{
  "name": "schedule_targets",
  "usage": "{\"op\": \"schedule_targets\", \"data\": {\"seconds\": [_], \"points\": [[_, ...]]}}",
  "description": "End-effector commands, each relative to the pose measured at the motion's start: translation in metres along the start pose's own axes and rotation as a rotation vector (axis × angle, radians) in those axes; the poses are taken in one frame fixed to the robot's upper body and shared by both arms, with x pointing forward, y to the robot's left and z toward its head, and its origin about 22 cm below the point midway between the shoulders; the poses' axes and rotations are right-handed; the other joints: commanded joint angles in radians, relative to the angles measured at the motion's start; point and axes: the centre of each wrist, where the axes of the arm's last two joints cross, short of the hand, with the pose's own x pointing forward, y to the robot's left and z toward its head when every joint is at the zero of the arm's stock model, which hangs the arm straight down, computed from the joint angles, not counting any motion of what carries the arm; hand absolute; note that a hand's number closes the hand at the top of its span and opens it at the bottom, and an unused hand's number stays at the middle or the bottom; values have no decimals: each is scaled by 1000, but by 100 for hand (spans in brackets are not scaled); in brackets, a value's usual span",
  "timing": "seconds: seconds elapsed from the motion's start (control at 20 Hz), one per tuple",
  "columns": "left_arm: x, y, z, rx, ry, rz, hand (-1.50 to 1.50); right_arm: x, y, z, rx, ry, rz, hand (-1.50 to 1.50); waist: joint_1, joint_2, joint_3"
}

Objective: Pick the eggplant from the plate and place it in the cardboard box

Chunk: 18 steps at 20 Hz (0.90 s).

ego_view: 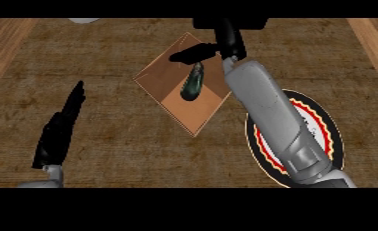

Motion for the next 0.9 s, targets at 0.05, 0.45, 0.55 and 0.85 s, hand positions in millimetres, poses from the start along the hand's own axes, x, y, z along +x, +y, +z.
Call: {"op": "schedule_targets", "data": {"seconds": [0.05,0.45,0.55,0.85], "points": [[15,5,12,-11,-1,7,0,-15,-43,-5,-138,13,-170,-150,-4,-5,1],[-8,2,9,5,23,16,0,-60,-199,4,-333,22,-204,-150,-7,1,0],[0,11,-2,22,2,1,0,-78,-226,23,-325,40,-202,-150,-19,-3,0],[-10,-2,6,9,4,7,0,-90,-299,46,-279,-6,-175,-150,-6,0,0]]}}
